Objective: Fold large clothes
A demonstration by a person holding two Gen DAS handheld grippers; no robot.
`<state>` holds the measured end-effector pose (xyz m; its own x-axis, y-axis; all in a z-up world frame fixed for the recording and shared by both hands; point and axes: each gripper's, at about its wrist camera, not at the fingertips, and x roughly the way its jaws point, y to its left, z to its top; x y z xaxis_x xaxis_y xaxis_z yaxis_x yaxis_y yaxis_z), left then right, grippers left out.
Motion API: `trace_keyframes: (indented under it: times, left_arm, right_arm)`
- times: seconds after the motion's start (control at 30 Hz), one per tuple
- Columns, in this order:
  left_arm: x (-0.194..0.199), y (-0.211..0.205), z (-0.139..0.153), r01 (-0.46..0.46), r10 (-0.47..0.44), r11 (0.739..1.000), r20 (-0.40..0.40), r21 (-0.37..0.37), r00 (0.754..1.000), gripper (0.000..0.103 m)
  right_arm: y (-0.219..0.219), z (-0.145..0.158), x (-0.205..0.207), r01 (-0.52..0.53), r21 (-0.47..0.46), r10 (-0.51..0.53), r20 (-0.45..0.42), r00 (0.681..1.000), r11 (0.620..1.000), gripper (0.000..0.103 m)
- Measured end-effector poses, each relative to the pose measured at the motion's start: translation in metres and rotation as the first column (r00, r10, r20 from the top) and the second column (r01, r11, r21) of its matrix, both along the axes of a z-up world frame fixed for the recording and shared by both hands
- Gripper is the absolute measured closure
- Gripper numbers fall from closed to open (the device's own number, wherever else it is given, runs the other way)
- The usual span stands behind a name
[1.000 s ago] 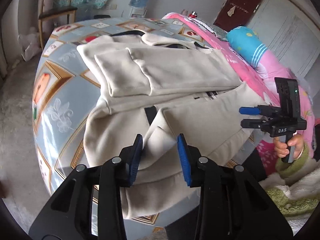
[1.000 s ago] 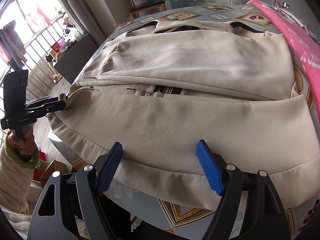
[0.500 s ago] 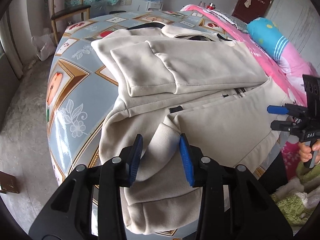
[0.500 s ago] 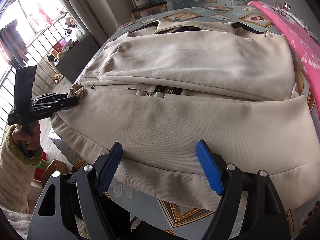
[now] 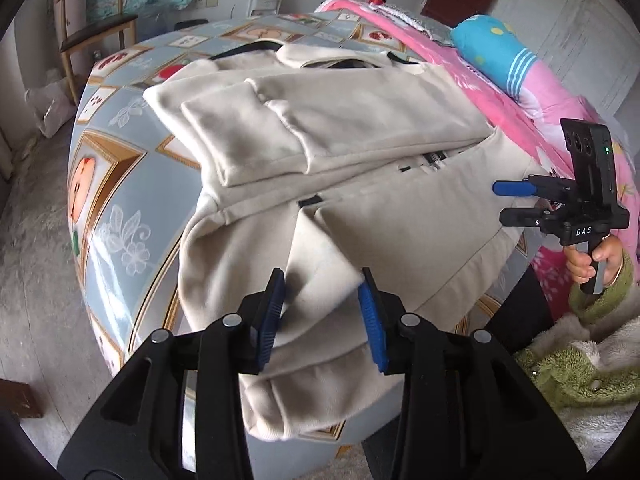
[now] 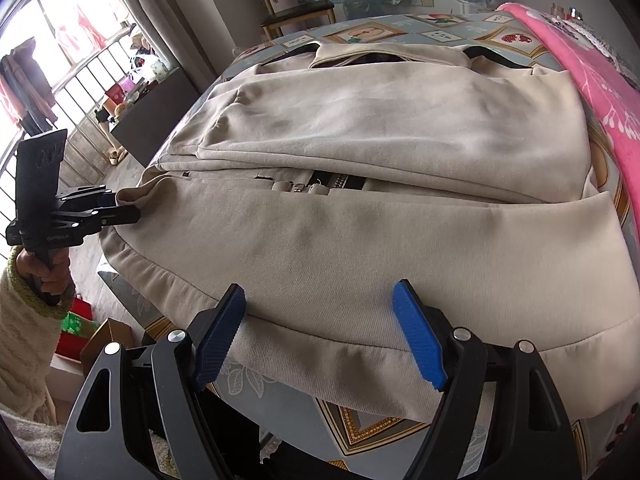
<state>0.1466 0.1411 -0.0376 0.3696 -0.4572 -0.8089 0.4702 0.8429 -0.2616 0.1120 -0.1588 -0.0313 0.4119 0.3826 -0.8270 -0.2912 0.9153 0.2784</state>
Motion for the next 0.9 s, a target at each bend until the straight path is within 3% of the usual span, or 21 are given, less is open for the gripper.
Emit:
trace_keyframes:
  times: [0.1,0.27,0.37,0.43,0.57,0.7,0.77,0.9]
  left_arm:
    - [0.000,0.003,-0.001,-0.011,0.011,1.000,0.003,0.017,1.000,0.057]
    - [0.004,0.001,-0.009,-0.043,0.044,0.997,-0.001,0.069,0.999,0.058]
    - [0.008,0.004,-0.009,-0.096,0.095,0.993,0.007,0.062,0.995,0.070]
    - [0.009,0.006,-0.010,-0.135,0.135,0.989,0.005,0.052,0.991,0.084]
    - [0.006,0.004,-0.009,-0.205,0.204,0.977,0.021,0.062,0.979,0.091]
    - [-0.005,-0.021,-0.007,-0.276,0.258,0.937,0.109,0.214,0.960,0.091]
    - [-0.009,-0.036,-0.007,-0.314,0.276,0.902,0.163,0.296,0.947,0.091]
    - [-0.012,-0.045,-0.008,-0.376,0.324,0.861,0.200,0.342,0.925,0.091]
  right_arm:
    - [0.000,0.000,0.000,0.001,0.000,-0.001,-0.002,1.000,1.000,0.028]
    - [0.000,0.000,0.000,0.004,0.000,-0.004,-0.001,1.000,1.000,0.028]
    - [-0.001,-0.001,0.000,0.006,0.004,-0.006,0.000,1.000,1.000,0.028]
    - [-0.001,-0.001,0.000,0.005,0.009,-0.005,0.002,1.000,1.000,0.028]
    - [-0.006,0.001,-0.002,0.009,0.022,-0.009,0.007,1.000,1.000,0.028]
    - [-0.038,0.014,-0.012,0.073,0.045,-0.075,0.050,0.996,0.996,0.035]
    - [-0.065,0.021,-0.018,0.136,0.045,-0.139,0.071,0.988,0.990,0.039]
    - [-0.120,0.029,-0.019,0.269,0.018,-0.270,0.082,0.959,0.963,0.054]
